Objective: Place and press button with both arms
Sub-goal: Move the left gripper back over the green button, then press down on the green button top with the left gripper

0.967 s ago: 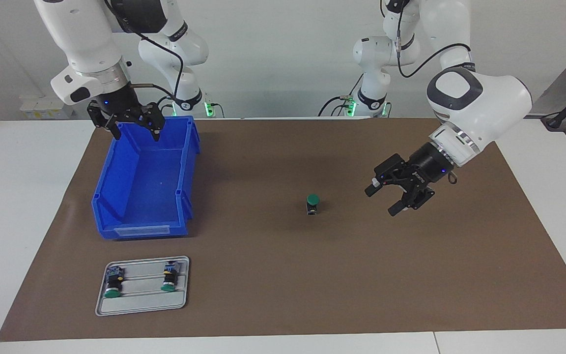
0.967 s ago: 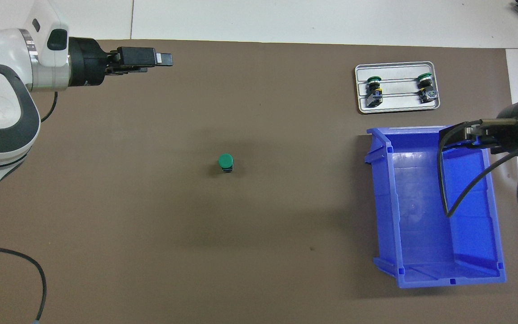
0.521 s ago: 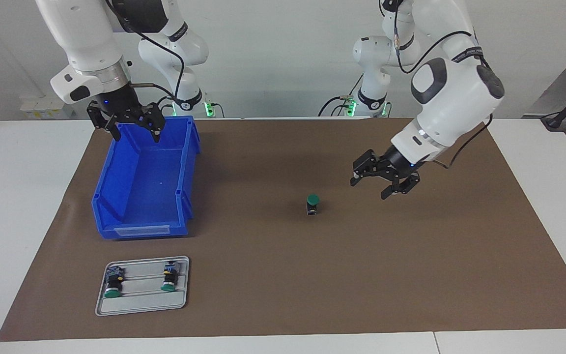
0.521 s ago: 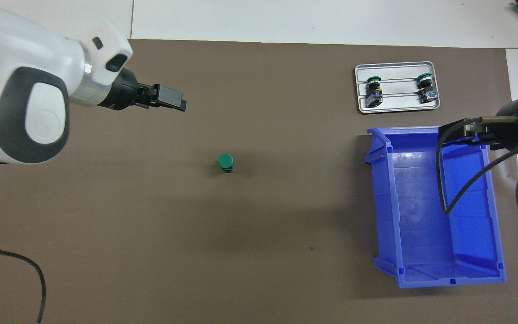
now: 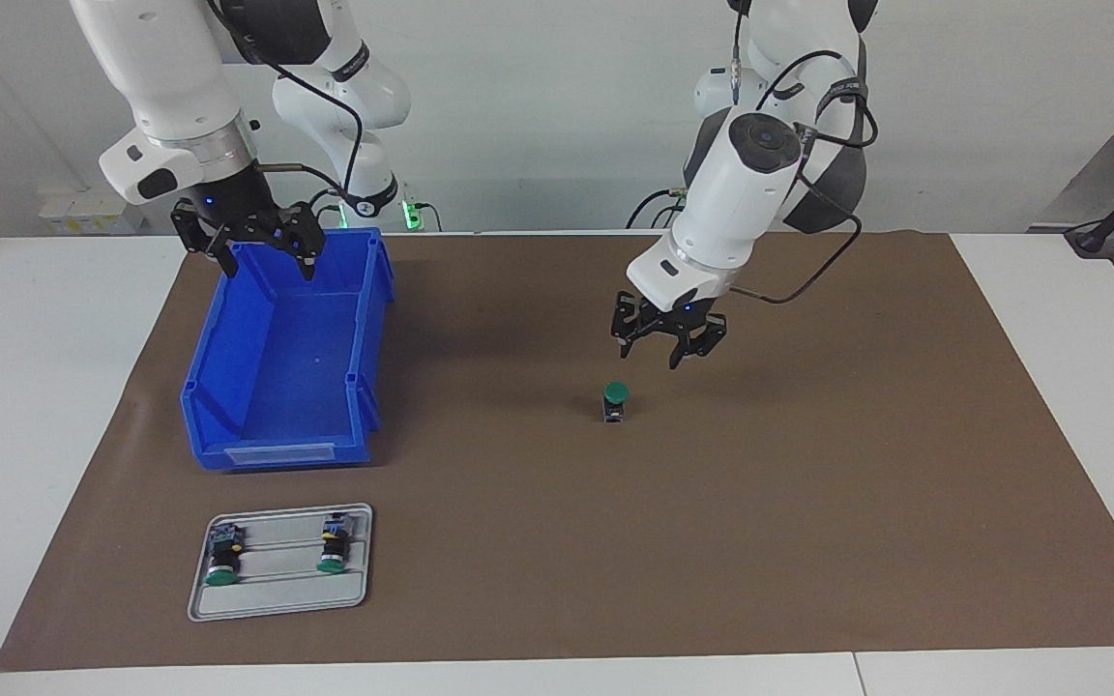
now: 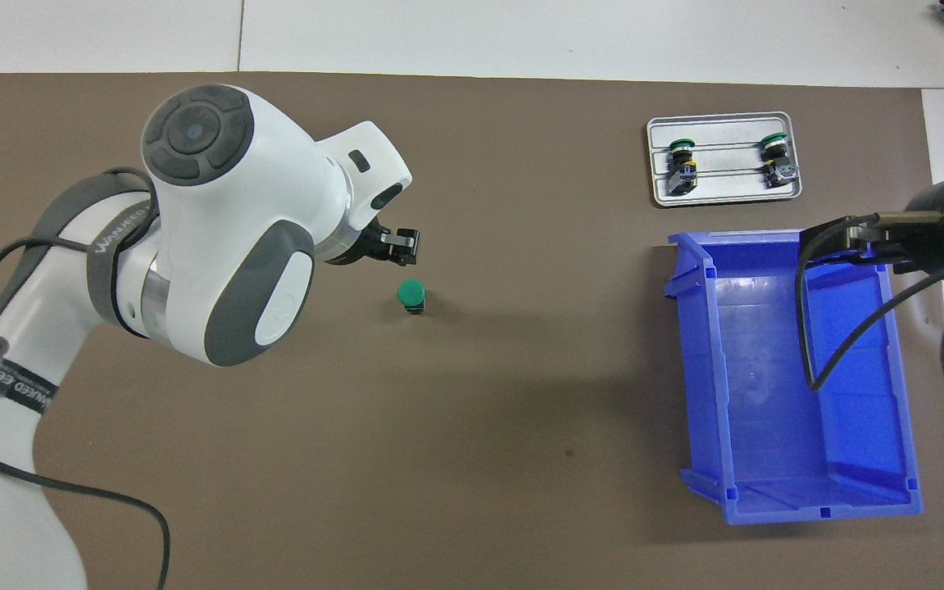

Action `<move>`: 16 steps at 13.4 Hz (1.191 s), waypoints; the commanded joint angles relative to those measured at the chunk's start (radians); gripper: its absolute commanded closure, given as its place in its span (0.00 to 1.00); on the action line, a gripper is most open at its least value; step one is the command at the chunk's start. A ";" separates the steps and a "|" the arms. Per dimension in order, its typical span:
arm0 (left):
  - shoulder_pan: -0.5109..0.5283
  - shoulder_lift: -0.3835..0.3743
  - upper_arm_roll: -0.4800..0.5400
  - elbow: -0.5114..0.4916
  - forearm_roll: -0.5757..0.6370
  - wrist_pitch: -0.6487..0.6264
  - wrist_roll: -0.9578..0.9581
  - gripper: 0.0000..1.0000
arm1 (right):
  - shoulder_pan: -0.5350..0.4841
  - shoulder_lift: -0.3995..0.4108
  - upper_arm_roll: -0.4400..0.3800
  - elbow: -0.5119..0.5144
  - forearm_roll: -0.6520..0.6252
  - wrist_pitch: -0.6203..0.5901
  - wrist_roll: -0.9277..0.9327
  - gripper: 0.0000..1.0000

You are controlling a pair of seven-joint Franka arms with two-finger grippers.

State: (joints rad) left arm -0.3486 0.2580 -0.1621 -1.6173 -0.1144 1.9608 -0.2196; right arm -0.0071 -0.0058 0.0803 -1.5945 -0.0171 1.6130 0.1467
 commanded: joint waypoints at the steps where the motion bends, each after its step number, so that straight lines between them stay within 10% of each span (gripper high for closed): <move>1: -0.015 -0.057 0.010 -0.144 0.021 0.090 -0.017 1.00 | -0.019 -0.013 0.006 -0.015 0.020 -0.002 -0.024 0.00; 16: -0.067 0.043 0.010 -0.286 0.022 0.421 -0.018 1.00 | -0.020 -0.013 0.002 -0.015 0.022 0.010 -0.016 0.00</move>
State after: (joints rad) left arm -0.3951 0.2813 -0.1626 -1.8823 -0.1116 2.3259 -0.2203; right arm -0.0088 -0.0058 0.0747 -1.5950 -0.0169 1.6130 0.1467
